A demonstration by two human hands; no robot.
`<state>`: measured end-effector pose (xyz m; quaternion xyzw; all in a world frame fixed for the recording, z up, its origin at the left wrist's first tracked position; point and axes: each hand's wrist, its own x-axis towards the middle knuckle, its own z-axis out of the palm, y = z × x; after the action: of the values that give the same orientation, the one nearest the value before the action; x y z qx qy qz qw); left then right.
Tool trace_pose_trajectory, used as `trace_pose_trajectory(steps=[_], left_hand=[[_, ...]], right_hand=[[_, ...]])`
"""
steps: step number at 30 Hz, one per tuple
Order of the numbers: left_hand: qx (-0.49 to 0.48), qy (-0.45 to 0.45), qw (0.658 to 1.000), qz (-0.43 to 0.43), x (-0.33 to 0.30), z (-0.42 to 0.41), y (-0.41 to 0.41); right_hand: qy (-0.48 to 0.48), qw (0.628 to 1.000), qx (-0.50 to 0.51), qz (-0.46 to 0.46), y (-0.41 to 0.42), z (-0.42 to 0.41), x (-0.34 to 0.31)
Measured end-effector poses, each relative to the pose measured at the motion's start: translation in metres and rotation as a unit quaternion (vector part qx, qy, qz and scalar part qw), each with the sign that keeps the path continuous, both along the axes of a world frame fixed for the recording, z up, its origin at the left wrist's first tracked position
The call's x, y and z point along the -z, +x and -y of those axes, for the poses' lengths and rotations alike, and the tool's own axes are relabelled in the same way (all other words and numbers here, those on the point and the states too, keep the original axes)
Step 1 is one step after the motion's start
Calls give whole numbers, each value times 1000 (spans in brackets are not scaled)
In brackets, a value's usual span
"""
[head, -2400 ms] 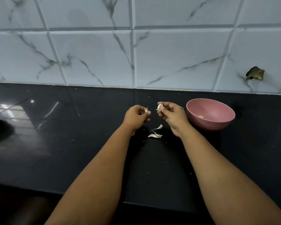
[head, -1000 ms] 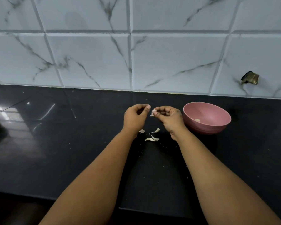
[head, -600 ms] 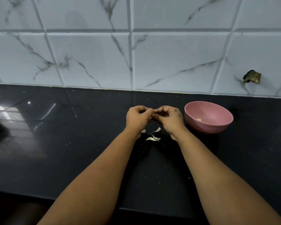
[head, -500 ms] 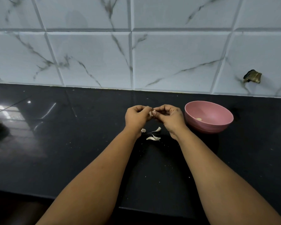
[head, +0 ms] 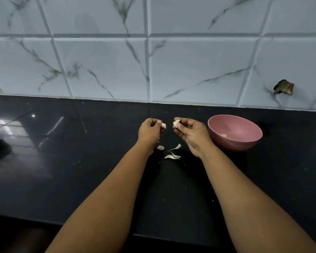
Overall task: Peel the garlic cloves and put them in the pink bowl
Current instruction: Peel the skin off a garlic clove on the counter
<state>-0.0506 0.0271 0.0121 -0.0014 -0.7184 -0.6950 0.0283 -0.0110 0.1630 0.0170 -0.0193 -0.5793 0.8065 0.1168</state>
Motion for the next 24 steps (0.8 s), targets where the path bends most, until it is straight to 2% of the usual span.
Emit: trace_pose_trajectory(steps=[2,3,4,7,10,18,24], left_hand=[[14,-184,982,-43,2,5,0],[29,-240,968,-64,3,6,1],[40,-258,962,-78,3,5,2],[51,-193,974,-111,1,1,5],[88,-94,984,-124,5,-3,6],[61,-47,987,-144,8,-11,9],[36,-71,984,-157,7,-17,15]], right_hand=[[27,1000,6,4,0,0,2],[52,999,13,5,0,-1,3],[84,996,25,5,0,-1,4],[157,986,55,-6,-1,0,5],[187,980,63,-24,-1,0,5],[247,961,116,-33,-4,0,8],[252,955,153,-22,-6,2,13]])
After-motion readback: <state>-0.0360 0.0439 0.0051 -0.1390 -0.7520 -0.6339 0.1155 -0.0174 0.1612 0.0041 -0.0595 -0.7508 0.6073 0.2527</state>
